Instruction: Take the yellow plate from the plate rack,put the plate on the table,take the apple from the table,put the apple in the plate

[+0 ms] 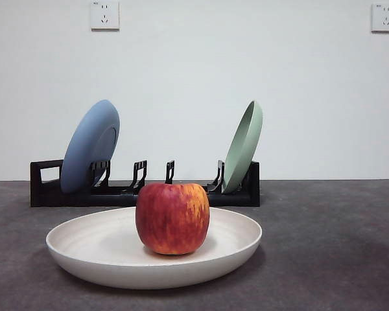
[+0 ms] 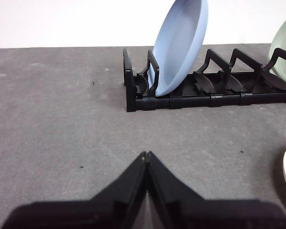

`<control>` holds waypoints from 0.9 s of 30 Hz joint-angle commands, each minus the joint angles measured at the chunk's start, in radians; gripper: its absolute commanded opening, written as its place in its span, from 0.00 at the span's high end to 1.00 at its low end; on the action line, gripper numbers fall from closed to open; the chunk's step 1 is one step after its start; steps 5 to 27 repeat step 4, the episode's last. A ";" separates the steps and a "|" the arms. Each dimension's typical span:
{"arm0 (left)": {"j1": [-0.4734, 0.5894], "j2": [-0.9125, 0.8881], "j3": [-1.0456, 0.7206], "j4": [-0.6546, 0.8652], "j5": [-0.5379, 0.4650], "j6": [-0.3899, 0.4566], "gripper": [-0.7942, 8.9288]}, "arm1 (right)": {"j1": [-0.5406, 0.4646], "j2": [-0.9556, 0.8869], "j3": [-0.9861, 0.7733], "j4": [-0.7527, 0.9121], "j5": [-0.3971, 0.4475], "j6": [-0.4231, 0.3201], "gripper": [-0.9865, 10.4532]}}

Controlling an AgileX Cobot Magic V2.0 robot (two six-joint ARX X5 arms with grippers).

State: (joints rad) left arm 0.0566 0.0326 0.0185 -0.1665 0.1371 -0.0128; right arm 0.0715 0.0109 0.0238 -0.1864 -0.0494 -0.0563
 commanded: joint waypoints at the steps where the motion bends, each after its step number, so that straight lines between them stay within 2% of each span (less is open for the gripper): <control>1: 0.003 0.000 -0.011 0.006 0.000 -0.010 0.92 | -0.001 0.000 -0.009 0.006 0.004 0.011 0.91; 27: 0.003 0.000 -0.011 0.006 0.000 -0.010 0.92 | -0.001 0.000 -0.009 0.006 0.004 0.011 0.91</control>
